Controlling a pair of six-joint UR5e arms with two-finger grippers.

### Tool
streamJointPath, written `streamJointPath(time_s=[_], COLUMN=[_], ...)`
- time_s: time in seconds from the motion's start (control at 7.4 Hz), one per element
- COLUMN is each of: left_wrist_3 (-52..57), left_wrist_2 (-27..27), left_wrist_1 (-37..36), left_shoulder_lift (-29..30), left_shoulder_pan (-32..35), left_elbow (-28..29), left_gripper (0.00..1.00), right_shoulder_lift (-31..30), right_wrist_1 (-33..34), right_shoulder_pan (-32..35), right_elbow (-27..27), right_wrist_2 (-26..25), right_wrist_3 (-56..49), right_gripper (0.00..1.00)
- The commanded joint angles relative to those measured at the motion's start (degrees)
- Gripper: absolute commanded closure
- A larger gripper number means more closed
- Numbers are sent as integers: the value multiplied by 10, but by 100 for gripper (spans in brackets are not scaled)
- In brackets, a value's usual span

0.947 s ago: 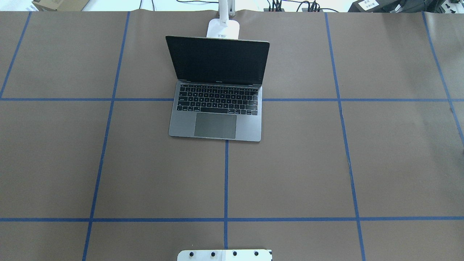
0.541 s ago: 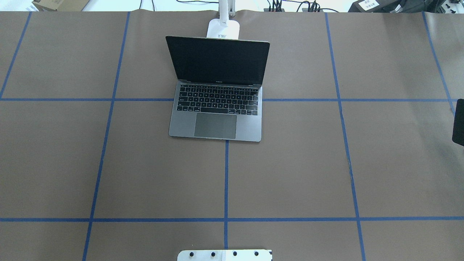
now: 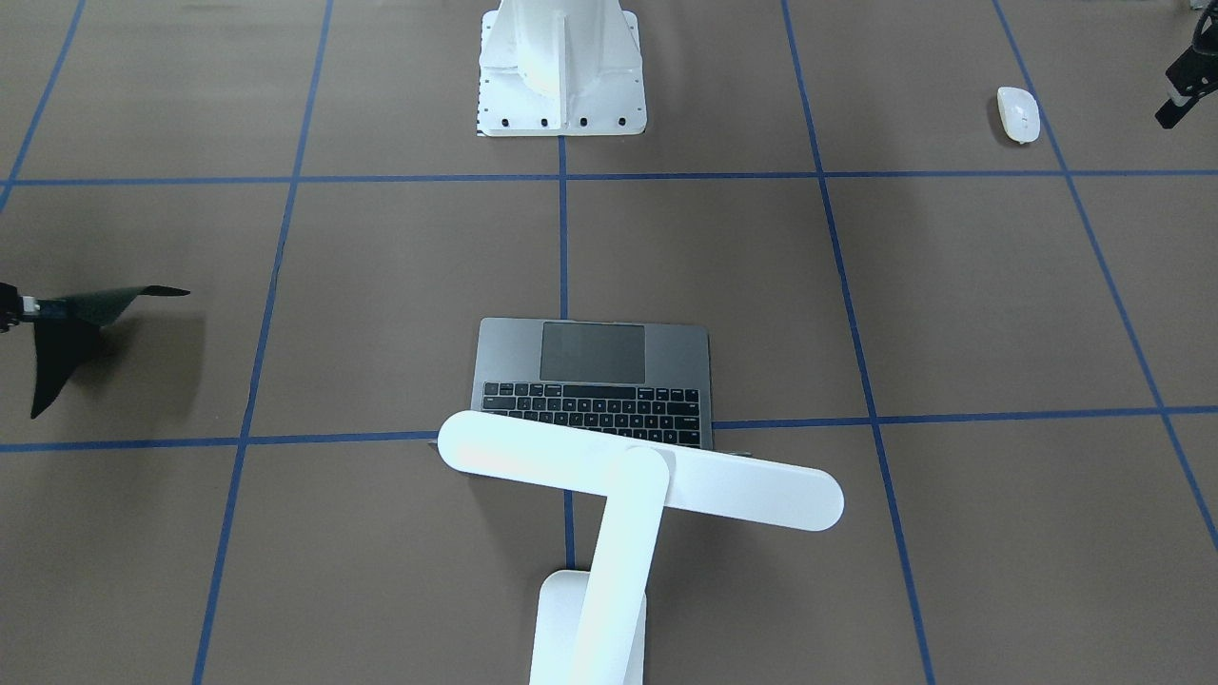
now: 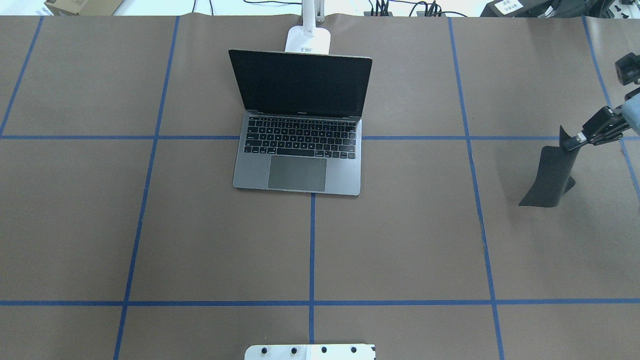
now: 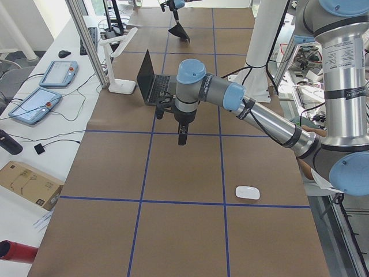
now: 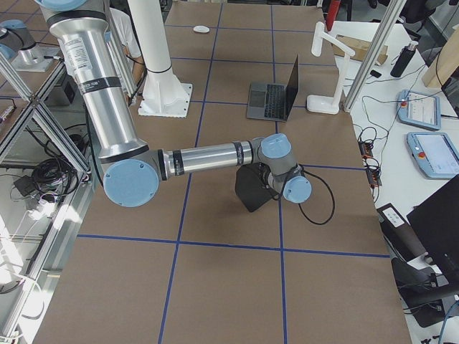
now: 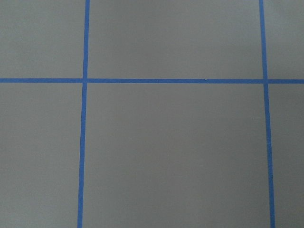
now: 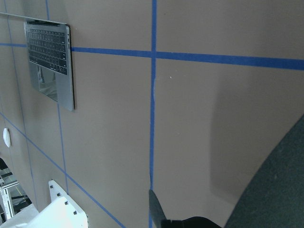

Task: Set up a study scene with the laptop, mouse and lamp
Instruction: 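Move the held black mouse pad with the right gripper beside the laptop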

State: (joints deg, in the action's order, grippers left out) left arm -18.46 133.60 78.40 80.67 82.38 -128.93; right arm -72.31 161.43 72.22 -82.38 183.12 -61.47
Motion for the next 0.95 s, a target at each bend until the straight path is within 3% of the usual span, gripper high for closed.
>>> streamJointPath(time_s=[0.0,0.27,0.81], left_wrist_3=[0,0,-2], left_wrist_2=[0,0,0], left_wrist_1=[0,0,0], left_shoulder_lift=[0,0,2], left_shoulder_pan=[1,1,0], left_elbow=[1,3,5], left_gripper=[0,0,0], right_shoulder_lift=[38,56,154], right_wrist_1=[-1,-1,-2], right_shoulder_pan=[-77,-114,-136], right_elbow=[-1,12,125], right_wrist_2=[72,142,213], right_wrist_3=[45,68,72], right_gripper=[100,100,100])
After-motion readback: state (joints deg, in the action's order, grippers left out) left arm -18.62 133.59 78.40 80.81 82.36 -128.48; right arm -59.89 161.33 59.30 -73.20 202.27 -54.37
